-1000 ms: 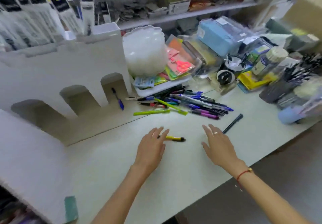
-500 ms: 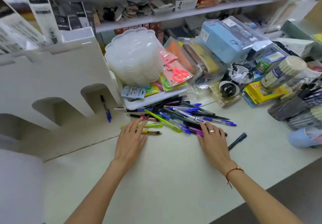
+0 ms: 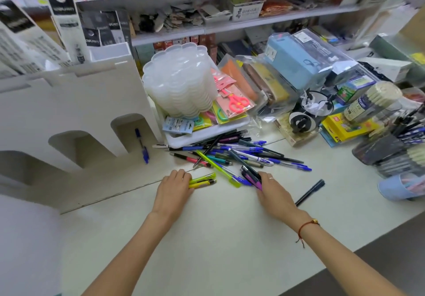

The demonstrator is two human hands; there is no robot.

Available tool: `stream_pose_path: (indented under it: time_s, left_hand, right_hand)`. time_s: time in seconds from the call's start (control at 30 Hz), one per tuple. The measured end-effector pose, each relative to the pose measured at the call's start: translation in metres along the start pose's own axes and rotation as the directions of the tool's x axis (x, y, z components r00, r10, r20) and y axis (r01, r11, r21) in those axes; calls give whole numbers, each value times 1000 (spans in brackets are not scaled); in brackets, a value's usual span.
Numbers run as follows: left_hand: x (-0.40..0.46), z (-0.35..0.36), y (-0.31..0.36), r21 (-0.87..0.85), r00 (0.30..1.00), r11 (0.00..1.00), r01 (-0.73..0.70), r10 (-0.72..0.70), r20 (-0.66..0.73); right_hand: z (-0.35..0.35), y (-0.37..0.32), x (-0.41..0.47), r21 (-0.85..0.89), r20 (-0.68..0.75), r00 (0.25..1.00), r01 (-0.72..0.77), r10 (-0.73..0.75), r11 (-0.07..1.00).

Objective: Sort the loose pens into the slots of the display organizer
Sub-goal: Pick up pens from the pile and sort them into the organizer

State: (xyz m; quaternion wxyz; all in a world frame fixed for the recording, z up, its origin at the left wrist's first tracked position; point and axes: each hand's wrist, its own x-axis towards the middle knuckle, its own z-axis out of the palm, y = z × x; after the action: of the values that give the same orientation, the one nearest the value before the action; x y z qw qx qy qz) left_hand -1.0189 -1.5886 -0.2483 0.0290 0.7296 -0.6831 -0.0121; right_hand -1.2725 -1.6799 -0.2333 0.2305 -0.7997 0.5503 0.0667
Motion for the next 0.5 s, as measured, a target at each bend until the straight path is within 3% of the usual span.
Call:
stream_pose_path:
  time_s: [0.1, 0.2, 0.3, 0.5]
  left_hand:
    - [-10, -14, 10, 38, 989, 998, 46, -51, 139]
    - [-18, -18, 25, 99, 926, 983, 158, -182, 331]
    - [-27, -20, 38, 131, 887, 965, 228, -262, 381]
    - [-50, -23, 41, 73, 815, 925, 374, -365, 450]
  right_hand:
    - [0, 2, -8, 135, 91, 996, 10, -22, 991]
    - [-1, -2, -15, 333, 181, 983, -79, 19, 940]
    - [-3, -6, -26, 523, 288, 956, -206, 56, 827]
    - [0, -3, -57, 654, 336, 940, -277, 58, 704]
